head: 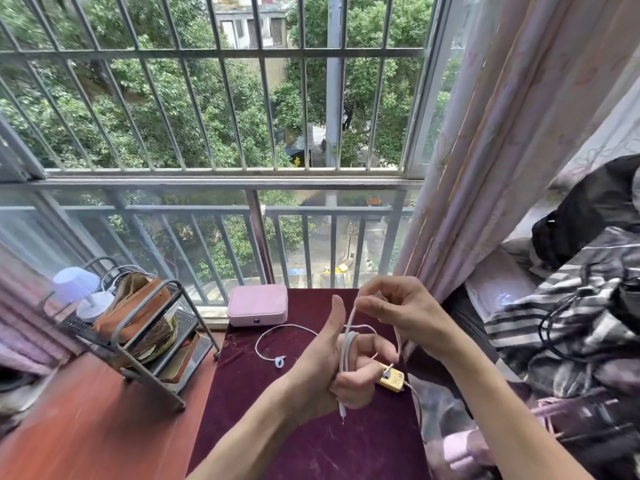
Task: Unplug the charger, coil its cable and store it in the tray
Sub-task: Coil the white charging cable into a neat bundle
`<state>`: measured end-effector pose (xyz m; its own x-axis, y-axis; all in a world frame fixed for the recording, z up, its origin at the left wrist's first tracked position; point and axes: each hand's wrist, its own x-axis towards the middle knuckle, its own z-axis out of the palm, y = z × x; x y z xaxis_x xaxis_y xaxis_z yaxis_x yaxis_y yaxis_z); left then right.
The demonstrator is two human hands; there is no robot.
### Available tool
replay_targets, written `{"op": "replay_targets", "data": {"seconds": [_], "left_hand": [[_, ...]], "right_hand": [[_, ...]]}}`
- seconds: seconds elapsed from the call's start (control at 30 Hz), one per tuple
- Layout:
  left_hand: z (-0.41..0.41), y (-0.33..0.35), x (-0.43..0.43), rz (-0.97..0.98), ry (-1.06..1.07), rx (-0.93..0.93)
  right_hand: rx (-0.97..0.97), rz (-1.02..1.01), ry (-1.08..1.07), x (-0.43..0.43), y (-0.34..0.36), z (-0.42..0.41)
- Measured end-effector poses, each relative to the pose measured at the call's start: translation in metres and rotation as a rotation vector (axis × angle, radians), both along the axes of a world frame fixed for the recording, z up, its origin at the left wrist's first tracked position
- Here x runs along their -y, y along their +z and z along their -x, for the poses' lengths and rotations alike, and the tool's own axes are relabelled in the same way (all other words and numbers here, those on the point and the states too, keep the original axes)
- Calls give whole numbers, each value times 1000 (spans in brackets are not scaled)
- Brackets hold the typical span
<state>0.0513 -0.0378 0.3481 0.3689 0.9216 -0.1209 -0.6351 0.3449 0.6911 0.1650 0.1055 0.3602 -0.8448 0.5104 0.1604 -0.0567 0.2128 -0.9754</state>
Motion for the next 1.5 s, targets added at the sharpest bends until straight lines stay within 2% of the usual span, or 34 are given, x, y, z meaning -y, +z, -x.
{"op": "replay_targets", "data": {"seconds": [0.17, 0.33, 0.5, 0.6, 0.7, 0.77, 0.87, 0.97, 1.07, 1.2, 1.27, 1.33, 1.4, 1.5], "left_hand": [[2, 8, 4, -62, 100, -6], [4, 17, 6, -56, 129, 57], [6, 20, 3, -64, 199, 42], [12, 17, -2, -63, 277, 47], [23, 15, -8, -76, 321, -4], [32, 10, -11, -64, 333, -49], [44, -2, -13, -43, 352, -85], [51, -15, -13, -27, 394, -111], [51, -25, -15, 8, 434, -221], [51, -32, -16, 39, 459, -448], [52, -32, -15, 32, 378, -603], [52, -29, -13, 45, 238, -675], [50, -24, -10, 64, 87, -616], [41, -15, -8, -64, -112, -456]], "right_hand": [[-88, 218, 13, 9, -19, 0], [-64, 387, -68, 22, -34, 5], [-53, 440, -109, 43, -56, 8], [74, 463, -226, 62, -76, 16], [209, 379, -245, 78, -94, 18], [226, 305, -222, 84, -96, 13], [301, 47, -204, 86, -90, -2], [367, -113, -145, 91, -74, -13], [458, -382, -103, 94, -57, -23], [633, -570, -83, 92, -16, -35], [673, -723, -75, 86, 6, -37], [600, -822, -74, 74, 28, -40], [488, -841, -57, 58, 45, -40], [345, -729, -4, 34, 49, -32]]}}
